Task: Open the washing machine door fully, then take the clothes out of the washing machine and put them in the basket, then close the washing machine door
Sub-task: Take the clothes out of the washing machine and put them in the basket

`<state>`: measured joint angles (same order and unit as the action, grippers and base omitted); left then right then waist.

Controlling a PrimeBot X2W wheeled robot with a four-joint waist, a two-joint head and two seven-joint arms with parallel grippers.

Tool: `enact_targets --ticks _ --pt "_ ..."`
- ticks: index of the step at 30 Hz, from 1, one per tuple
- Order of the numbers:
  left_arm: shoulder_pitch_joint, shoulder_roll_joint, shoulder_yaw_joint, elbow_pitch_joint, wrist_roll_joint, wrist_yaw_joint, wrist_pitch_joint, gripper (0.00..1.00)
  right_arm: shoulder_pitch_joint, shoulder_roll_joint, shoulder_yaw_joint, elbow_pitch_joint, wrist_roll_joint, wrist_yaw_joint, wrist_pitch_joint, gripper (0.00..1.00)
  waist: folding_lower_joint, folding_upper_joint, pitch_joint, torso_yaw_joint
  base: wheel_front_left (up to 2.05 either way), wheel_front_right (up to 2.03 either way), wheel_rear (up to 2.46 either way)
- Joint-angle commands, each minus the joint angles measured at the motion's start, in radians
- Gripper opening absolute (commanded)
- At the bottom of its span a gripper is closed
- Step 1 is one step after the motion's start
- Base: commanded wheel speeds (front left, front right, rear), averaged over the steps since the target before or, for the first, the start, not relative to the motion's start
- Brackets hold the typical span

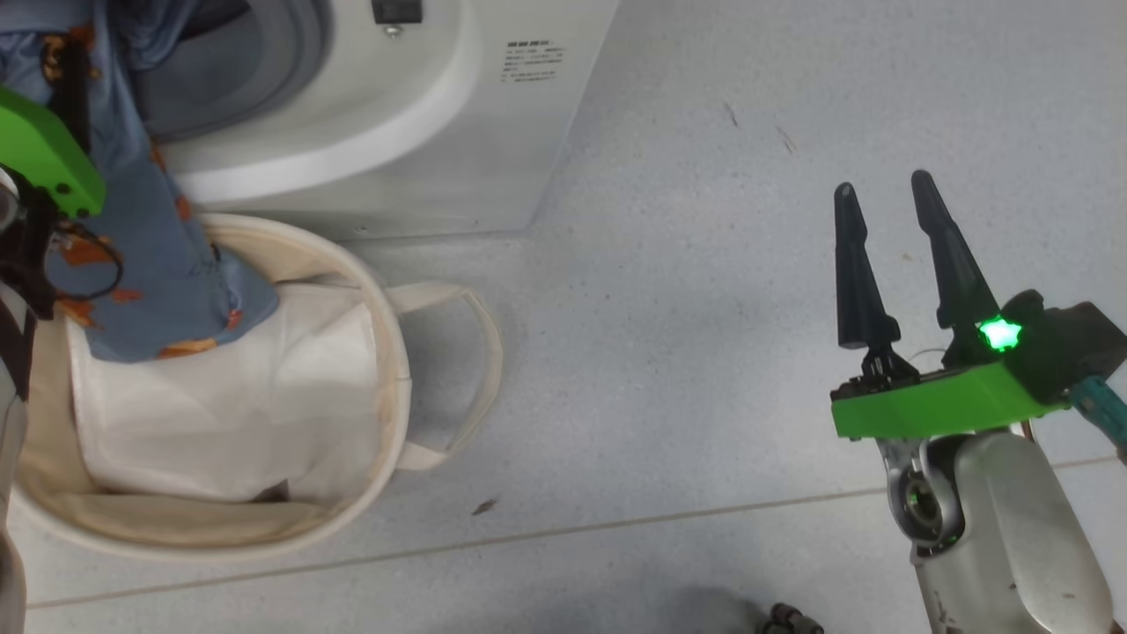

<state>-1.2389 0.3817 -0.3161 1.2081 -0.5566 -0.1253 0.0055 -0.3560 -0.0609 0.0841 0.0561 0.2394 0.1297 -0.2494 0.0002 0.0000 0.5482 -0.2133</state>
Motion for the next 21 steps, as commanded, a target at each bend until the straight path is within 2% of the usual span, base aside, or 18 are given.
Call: enact_targets --ticks 1,2,3,4,10,21 --pt "-0.034 0.051 0.008 -0.016 -0.004 -0.005 -0.010 1.00 -0.012 0.008 0.015 -0.038 -0.005 0.001 -0.012 1.00 -0.0002 0.0000 0.008 -0.006 0.00 0.00 0.00" --pt "-0.034 0.054 0.000 -0.014 -0.006 -0.005 -0.017 1.00 -0.013 0.008 0.013 -0.040 -0.006 0.001 -0.012 1.00 -0.0002 0.0000 0.010 -0.007 0.00 0.00 0.00" --pt "-0.034 0.055 -0.008 -0.012 -0.008 -0.005 -0.025 0.81 -0.014 0.008 0.009 -0.042 -0.006 0.001 -0.012 1.00 -0.0002 0.0000 0.012 -0.007 0.00 0.00 0.00" --pt "-0.033 0.057 -0.012 -0.007 -0.013 -0.005 -0.032 0.00 -0.014 0.009 0.005 -0.044 -0.006 0.001 -0.012 1.00 -0.0002 0.0000 0.012 -0.006 0.00 0.00 0.00" --pt "-0.027 0.043 -0.026 -0.008 -0.064 -0.005 -0.080 0.00 -0.009 0.009 -0.010 -0.045 -0.012 0.001 -0.012 1.00 -0.0002 0.0000 -0.004 0.016 0.00 0.00 0.00" --pt "0.090 0.038 -0.091 -0.142 -0.152 -0.005 -0.232 0.00 0.027 0.000 -0.019 -0.015 -0.013 0.001 -0.012 1.00 -0.0002 0.0000 -0.124 0.081 0.00 0.00 0.00"
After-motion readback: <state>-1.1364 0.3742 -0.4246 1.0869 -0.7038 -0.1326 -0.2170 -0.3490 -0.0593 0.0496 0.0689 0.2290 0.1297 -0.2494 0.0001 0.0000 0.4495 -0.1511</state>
